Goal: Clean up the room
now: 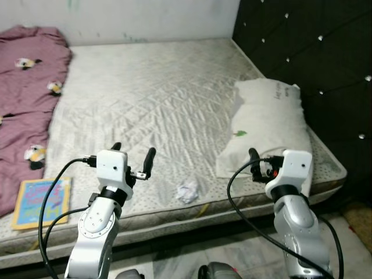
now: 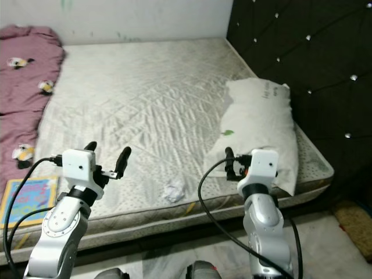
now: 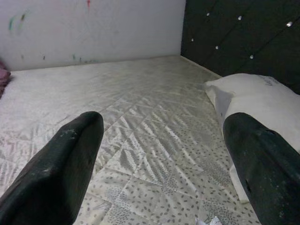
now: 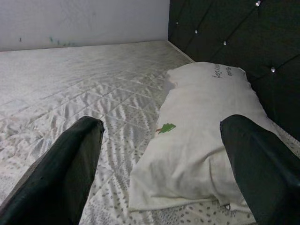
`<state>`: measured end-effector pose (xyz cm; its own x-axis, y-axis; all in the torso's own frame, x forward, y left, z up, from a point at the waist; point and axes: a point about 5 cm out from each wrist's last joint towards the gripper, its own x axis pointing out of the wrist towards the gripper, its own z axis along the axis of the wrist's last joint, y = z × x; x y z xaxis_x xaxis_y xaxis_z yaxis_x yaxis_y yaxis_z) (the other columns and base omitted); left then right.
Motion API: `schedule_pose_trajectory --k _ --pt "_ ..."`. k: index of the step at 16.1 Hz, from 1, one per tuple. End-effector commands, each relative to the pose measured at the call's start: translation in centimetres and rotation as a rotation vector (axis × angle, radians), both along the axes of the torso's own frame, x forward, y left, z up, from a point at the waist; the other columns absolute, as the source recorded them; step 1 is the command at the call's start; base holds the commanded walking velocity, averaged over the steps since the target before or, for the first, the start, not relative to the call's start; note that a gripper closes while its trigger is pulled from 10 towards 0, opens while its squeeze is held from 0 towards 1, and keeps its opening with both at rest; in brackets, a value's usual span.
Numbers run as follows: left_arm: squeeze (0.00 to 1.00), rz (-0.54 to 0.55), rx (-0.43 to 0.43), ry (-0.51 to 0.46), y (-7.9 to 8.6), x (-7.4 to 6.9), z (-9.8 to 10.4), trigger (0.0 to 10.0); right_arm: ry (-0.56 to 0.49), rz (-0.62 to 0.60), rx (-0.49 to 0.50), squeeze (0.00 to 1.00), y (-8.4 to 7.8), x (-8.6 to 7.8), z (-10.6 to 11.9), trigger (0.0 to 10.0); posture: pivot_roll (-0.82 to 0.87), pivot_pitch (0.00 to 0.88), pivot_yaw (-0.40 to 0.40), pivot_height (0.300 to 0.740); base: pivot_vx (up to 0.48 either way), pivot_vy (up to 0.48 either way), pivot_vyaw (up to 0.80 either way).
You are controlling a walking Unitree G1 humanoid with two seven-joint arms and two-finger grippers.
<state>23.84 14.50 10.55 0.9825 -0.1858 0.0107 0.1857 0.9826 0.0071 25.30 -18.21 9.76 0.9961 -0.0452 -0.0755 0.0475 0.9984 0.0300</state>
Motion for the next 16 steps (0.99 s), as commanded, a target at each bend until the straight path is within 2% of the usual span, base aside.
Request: schedule_pose_trajectory --k 1,3,6,11,14,16 --pt "0.00 0.039 0.022 -0.004 0.6 0.2 0.1 10.0 -0.008 0.010 0.004 0.00 0.3 0.4 0.3 10.0 0.02 0.041 -0.027 0.740 0.000 0.000 0.00" --pt "0.00 0.063 -0.006 0.030 0.6 0.0 0.0 10.0 -0.004 0.024 0.007 0.00 0.6 0.5 0.3 10.0 0.02 0.046 -0.022 0.740 0.000 0.000 -0.80" --pt "0.00 0.079 0.037 0.052 0.6 -1.1 -0.7 10.0 0.003 0.020 0.002 0.00 0.3 0.1 0.0 10.0 0.00 0.052 -0.012 0.740 0.000 0.000 -0.69" --pt "0.00 0.083 0.032 0.051 0.6 -0.5 -0.6 10.0 0.004 0.025 0.000 0.00 0.4 0.0 -0.1 10.0 0.00 0.041 -0.004 0.740 0.000 0.000 0.00" --pt "0.00 0.164 0.050 0.020 1.4 -0.5 -0.1 10.0 -0.009 0.066 -0.012 0.00 0.9 0.2 -0.1 10.0 0.01 0.022 0.010 0.740 0.000 0.000 0.00" --pt "0.00 0.138 0.059 0.041 1.1 -0.8 -0.5 10.0 -0.004 0.071 -0.022 0.00 1.1 0.1 -0.3 10.0 0.02 0.015 0.008 0.740 0.000 0.000 0.40"
